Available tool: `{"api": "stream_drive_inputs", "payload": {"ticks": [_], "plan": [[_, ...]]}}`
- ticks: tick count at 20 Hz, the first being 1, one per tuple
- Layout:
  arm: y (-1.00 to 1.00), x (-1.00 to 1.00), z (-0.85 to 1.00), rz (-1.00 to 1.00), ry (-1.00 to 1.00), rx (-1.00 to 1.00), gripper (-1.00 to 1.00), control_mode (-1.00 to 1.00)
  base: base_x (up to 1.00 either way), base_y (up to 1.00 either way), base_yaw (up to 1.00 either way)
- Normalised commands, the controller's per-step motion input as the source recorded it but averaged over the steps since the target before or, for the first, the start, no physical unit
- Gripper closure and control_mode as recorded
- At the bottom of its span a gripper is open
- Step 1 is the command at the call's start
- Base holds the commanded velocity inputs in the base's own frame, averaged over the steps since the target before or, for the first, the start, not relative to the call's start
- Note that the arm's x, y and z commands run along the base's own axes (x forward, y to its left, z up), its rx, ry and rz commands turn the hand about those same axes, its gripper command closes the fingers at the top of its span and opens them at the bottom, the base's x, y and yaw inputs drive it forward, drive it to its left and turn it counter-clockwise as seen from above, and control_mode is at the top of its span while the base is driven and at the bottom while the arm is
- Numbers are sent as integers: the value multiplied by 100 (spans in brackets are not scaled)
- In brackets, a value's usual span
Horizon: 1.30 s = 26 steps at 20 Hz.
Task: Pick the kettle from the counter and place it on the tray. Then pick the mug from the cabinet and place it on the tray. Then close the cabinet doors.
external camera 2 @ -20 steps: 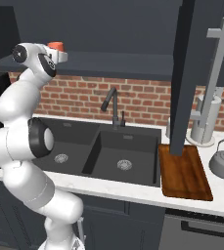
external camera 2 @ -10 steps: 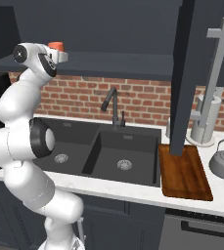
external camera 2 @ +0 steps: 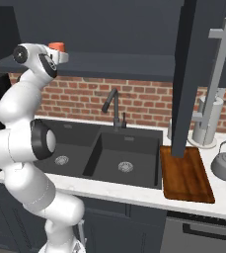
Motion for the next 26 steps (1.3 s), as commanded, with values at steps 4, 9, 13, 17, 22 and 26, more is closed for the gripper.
{"api": "stream_drive_inputs", "payload": {"ticks": [4,9,13,17,22,26], "plan": [[0,-6,-2,0,0,0,100,-100,0,0,0],[0,-36,-1,0,0,0,100,-100,0,0,0],[-2,-87,0,-1,-9,0,100,-100,0,0,0],[-19,-100,0,0,-18,0,100,-100,0,0,0],[-33,-100,21,-1,-13,0,100,-100,0,0,0],[-48,-93,43,-2,0,0,100,-100,0,0,0]]}}
